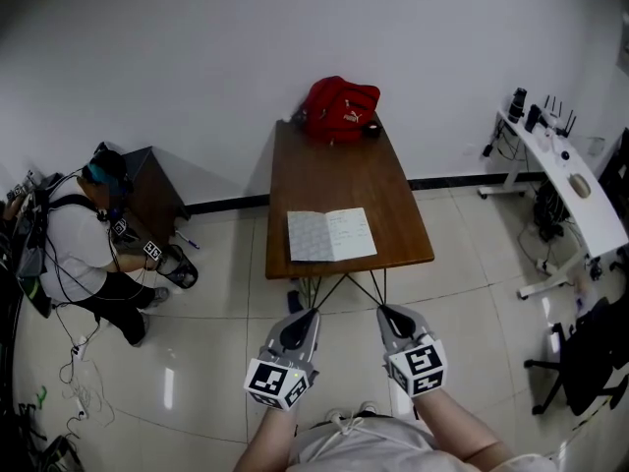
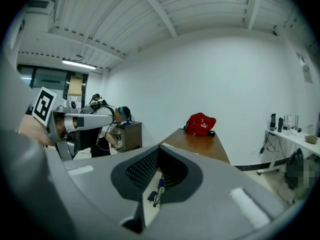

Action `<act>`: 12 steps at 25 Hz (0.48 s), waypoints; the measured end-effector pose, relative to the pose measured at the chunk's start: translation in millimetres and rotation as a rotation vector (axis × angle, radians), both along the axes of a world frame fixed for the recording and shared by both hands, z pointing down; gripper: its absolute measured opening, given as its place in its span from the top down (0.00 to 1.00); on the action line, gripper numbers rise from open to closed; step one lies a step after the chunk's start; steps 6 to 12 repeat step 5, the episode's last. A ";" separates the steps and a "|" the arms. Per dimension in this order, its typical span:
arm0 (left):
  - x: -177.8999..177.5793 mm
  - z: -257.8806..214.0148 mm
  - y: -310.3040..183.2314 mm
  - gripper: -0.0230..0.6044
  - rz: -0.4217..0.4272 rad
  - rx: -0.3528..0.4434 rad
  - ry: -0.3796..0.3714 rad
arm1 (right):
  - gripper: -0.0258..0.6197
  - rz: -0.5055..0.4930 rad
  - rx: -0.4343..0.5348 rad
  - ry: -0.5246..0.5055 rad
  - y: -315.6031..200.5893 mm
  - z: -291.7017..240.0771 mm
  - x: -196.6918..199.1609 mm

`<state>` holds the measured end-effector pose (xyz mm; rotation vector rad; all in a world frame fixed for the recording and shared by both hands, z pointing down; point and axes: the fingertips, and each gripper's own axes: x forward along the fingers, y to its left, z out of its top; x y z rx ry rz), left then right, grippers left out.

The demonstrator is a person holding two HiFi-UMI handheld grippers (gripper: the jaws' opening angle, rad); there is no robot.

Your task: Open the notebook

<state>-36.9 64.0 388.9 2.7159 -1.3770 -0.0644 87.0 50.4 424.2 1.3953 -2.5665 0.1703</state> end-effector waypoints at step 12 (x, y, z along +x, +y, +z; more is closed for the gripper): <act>-3.8 0.9 -1.6 0.96 -0.013 0.001 0.005 | 0.95 0.004 -0.005 0.003 -2.0 0.0 0.2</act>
